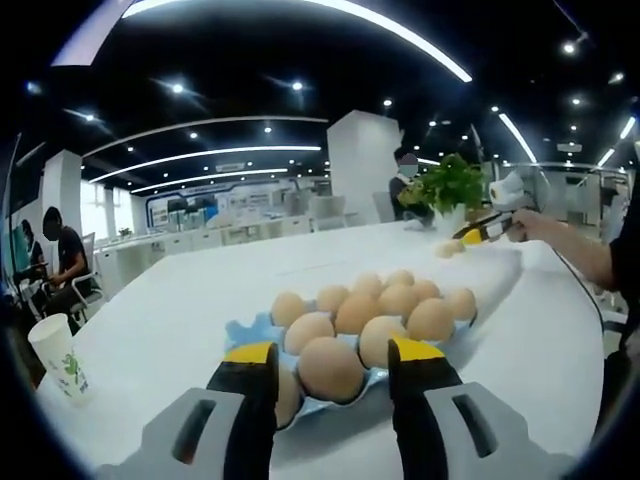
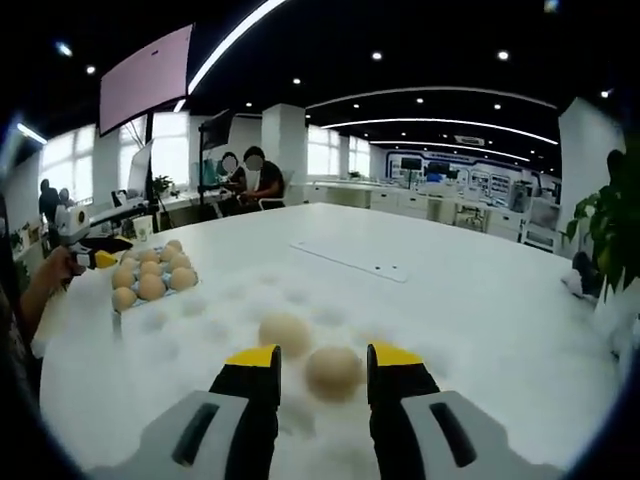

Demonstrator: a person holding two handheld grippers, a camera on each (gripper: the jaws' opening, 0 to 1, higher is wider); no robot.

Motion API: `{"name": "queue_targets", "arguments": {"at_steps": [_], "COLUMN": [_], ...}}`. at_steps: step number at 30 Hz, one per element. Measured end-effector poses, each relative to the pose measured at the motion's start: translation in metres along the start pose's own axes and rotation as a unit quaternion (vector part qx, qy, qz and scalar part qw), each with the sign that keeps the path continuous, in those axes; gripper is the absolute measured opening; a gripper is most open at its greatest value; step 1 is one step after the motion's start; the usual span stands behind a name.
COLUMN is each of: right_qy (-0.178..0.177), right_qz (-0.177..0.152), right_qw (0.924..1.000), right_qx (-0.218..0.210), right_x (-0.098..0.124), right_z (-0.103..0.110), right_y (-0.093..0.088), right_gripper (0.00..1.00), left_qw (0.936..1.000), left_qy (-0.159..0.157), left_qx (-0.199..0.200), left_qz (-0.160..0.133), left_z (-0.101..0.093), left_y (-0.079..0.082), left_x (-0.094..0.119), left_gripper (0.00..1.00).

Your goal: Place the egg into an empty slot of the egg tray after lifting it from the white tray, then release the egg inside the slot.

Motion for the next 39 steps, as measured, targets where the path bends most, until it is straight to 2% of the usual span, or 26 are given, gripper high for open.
{"name": "queue_targets", "arguments": {"at_steps": [7, 11, 14, 23, 34, 39], "right_qy": [0.001, 0.004, 0.014, 0.02, 0.032, 0.031], "right_qz": [0.017, 0.032, 0.026, 0.026, 0.045, 0.043], "right_qw": [0.9998, 0.9994, 0.9995, 0.9995, 0.9984, 0.9985], "right_qx": [-0.002, 0.014, 0.007, 0.005, 0.015, 0.01], "right_x": [-0.007, -0.011, -0.011, -0.012, -0.013, -0.013], "right_z": [-0.002, 0.0, 0.002, 0.003, 0.004, 0.005], "right_y": [-0.008, -0.011, -0.011, -0.011, -0.009, -0.009], "right_gripper": [0.36, 0.35, 0.32, 0.3, 0.29, 0.28], "left_qw": [1.0, 1.0, 0.9999, 1.0, 1.0, 0.9999], "left_qy": [0.001, 0.006, 0.006, 0.006, -0.005, -0.012], "left_qx": [0.002, -0.003, 0.0, 0.002, 0.004, 0.006], "left_qz": [0.002, -0.005, -0.01, -0.001, 0.001, 0.0], "left_z": [0.003, 0.007, 0.008, 0.008, 0.003, 0.0], "left_y": [0.001, 0.011, 0.014, 0.005, 0.002, 0.001], "left_x": [0.002, 0.009, 0.011, 0.012, 0.006, 0.005], "left_gripper": [0.45, 0.45, 0.45, 0.45, 0.44, 0.44]}}
Point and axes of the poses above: the point that each gripper's makers call its tool centre point, and the gripper's own axes: x roughly backward along the fingers, z roughly to its left, y roughly out of its top, the point moved 5 cm from there along x, roughly backward along the fingers, and after that the axes turned 10 degrees about x, right-handed, at the moved point
